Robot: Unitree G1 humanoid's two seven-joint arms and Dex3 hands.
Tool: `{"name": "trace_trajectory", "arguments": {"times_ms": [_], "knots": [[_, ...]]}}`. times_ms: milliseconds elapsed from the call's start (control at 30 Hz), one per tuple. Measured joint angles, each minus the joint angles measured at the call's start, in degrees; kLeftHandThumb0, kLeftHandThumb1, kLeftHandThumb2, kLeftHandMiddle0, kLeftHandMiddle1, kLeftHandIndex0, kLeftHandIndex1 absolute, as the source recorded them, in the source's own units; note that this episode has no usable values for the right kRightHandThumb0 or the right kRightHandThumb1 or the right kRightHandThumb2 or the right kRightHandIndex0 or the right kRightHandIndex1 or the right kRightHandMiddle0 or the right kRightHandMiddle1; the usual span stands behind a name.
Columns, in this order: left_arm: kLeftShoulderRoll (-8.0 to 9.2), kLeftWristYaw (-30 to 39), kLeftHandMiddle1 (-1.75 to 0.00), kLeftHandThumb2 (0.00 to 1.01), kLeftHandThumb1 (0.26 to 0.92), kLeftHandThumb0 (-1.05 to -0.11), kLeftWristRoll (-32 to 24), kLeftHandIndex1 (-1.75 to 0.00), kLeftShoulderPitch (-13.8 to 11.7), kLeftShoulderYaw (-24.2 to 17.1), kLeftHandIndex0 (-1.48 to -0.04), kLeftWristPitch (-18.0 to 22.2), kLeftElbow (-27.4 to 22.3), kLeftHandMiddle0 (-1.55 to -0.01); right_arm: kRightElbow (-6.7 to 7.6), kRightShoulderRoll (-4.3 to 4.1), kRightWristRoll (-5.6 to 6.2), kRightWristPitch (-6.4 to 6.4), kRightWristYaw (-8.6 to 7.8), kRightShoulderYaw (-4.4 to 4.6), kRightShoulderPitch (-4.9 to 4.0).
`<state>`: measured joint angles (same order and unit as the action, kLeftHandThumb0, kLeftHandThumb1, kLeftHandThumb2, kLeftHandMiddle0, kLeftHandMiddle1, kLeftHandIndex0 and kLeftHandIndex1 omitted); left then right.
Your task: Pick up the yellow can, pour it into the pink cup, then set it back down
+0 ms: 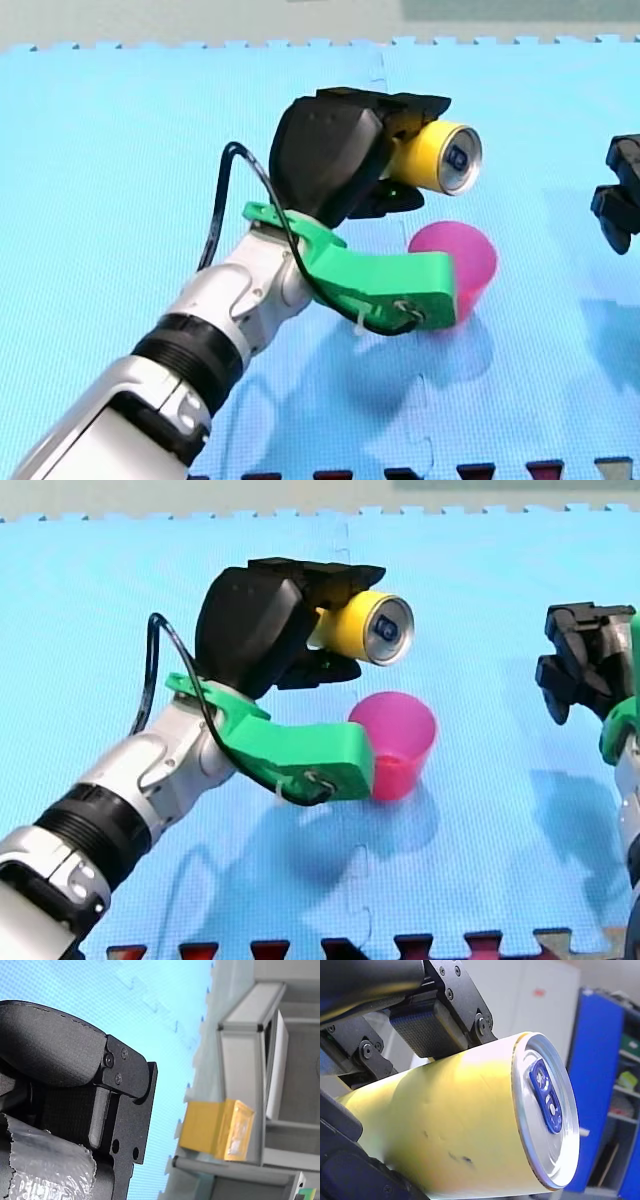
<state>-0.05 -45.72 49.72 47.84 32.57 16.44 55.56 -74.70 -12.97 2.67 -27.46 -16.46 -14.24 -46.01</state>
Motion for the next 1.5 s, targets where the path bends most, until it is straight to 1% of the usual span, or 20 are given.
{"name": "trace_trajectory", "arguments": {"times_ms": [33,133,267,300,333,367,433,467,500,767,967,1067,1133,1500], "knots": [[0.12,-0.96,-1.12,0.0,0.87,-0.388,0.8,-0.02,0.18,0.6,-1.21,-0.13,0.44,-0.9,-0.01,0.0,0.0,0.0,-0.01,0.0,0.0],[0.56,-4.72,-1.23,0.0,0.874,-0.393,3.53,-0.04,0.89,2.72,-1.23,-1.36,1.78,-0.85,-0.05,0.0,-0.09,-0.01,0.01,0.02,0.01],[0.77,-8.44,-1.3,0.0,0.873,-0.392,5.98,-0.08,1.77,4.74,-1.23,-3.83,3.61,-0.83,-0.06,-0.02,-0.33,-0.07,0.12,0.08,0.01],[0.69,-9.37,-1.31,0.0,0.872,-0.391,6.24,-0.12,1.99,5.15,-1.21,-4.4,4.24,-0.82,-0.07,-0.02,-0.42,-0.1,0.15,0.09,0.01],[0.61,-9.97,-1.32,0.0,0.871,-0.388,6.34,-0.34,2.15,5.41,-1.1,-4.7,4.76,-0.82,-0.07,-0.02,-0.49,-0.13,0.18,0.09,0.01],[0.5,-10.58,-1.33,0.0,0.868,-0.387,6.43,-0.69,2.31,5.71,-0.92,-4.98,5.35,-0.81,-0.07,-0.03,-0.56,-0.19,0.23,0.11,0.01],[0.31,-11.57,-1.34,0.0,0.867,-0.387,6.52,-0.95,2.55,6.21,-0.79,-5.4,6.3,-0.81,-0.07,-0.05,-0.75,-0.44,0.48,0.22,0.02],[0.23,-12.02,-1.35,0.0,0.867,-0.387,6.53,-1.01,2.68,6.45,-0.76,-5.5,6.72,-0.81,-0.07,-0.06,-0.87,-0.56,0.7,0.32,0.01],[0.21,-12.3,-1.38,0.0,0.866,-0.386,6.53,-1.1,2.79,6.6,-0.72,-5.51,6.97,-0.8,-0.07,-0.06,-0.96,-0.62,0.91,0.4,0.01],[0.25,-14.34,-1.44,0.0,0.861,-0.377,6.63,-1.2,3.51,8.04,-0.7,-5.64,7.96,-0.78,-0.05,-0.07,-1.21,-0.7,1.58,0.83,-0.02],[0.23,-16.03,-1.47,0.0,0.857,-0.366,7.14,-1.27,3.76,8.87,-0.68,-6.49,8.53,-0.78,-0.02,-0.06,-1.14,-0.69,1.61,0.86,-0.04],[0.16,-16.38,-1.55,0.0,0.854,-0.358,7.15,-1.36,3.79,8.96,-0.66,-6.64,8.72,-0.77,0.02,-0.06,-1.14,-0.69,1.99,0.88,-0.04],[0.05,-16.56,-1.57,0.0,0.853,-0.354,7.12,-1.39,3.82,8.96,-0.65,-6.75,8.88,-0.76,0.08,-0.06,-1.17,-0.69,2.24,0.94,-0.04],[-0.19,-16.71,-1.6,0.0,0.85,-0.337,7.2,-1.43,4.2,9.36,-0.63,-7.09,9.6,-0.75,0.42,-0.04,-1.46,-0.7,3.24,1.5,-0.03]]}}
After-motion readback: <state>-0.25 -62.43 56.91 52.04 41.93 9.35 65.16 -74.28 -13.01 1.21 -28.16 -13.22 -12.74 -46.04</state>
